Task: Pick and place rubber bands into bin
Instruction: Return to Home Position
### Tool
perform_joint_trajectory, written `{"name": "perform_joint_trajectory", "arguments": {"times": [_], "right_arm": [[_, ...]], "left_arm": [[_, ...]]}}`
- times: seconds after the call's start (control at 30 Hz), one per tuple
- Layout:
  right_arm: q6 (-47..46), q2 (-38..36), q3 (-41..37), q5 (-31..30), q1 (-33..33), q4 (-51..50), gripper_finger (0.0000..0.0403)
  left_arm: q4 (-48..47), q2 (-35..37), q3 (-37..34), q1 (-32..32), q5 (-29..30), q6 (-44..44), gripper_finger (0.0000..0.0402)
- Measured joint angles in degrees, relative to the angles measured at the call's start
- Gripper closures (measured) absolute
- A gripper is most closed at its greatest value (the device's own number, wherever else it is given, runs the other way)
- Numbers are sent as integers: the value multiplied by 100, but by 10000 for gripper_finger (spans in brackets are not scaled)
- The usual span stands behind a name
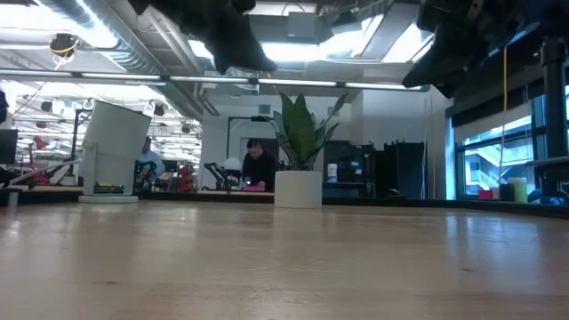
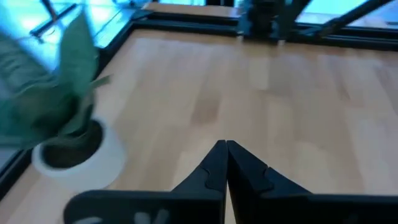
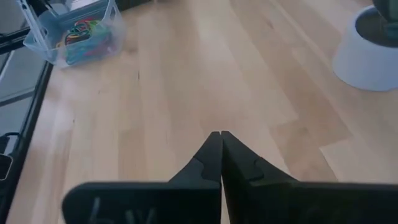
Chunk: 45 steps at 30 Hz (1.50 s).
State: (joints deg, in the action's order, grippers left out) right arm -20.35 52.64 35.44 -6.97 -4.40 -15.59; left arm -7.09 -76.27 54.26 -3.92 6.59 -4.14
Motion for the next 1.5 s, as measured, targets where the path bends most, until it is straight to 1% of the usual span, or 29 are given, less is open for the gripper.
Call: {"name": "perform_joint_trajectory", "arguments": {"times": [0.1,0.2,0.3,0.4,0.47,0.63,0.73,0.93,1.1,1.2,1.3,1.4,1.5], "right_arm": [[4,-74,-62,306,161,-25,403],[15,-71,-66,520,205,-34,403],[-4,-71,-66,541,205,-40,403],[-41,-71,-66,534,205,-42,403],[-99,-67,-66,530,205,-42,402],[-369,-67,-66,521,222,22,399],[-510,-67,-66,514,298,286,398],[-876,-67,-66,57,477,799,397],[-1255,-67,-66,40,544,769,397],[-1399,-65,-66,44,542,753,397],[-1578,-65,-66,44,542,741,397],[-1715,-65,-66,46,542,739,397],[-1715,-65,-66,45,542,737,396]], "left_arm": [[3,160,-200,-306,-87,4,399],[4,475,-490,-478,-18,-4,400],[96,957,-872,-538,174,-4,399],[325,1543,-1373,-513,506,-46,400],[565,1935,-1726,-507,579,-71,400],[1145,2794,-2604,-462,292,-105,400],[1556,3218,-3115,-463,160,-109,399],[2288,4009,-3959,-463,124,-241,399],[2283,4601,-4345,-374,81,-337,400],[2265,4916,-4492,-303,-149,-321,399],[2057,5236,-4610,-230,-371,-341,400],[1660,5515,-4643,-204,-331,-358,399],[1466,5768,-4643,-206,-320,-247,400]]}}
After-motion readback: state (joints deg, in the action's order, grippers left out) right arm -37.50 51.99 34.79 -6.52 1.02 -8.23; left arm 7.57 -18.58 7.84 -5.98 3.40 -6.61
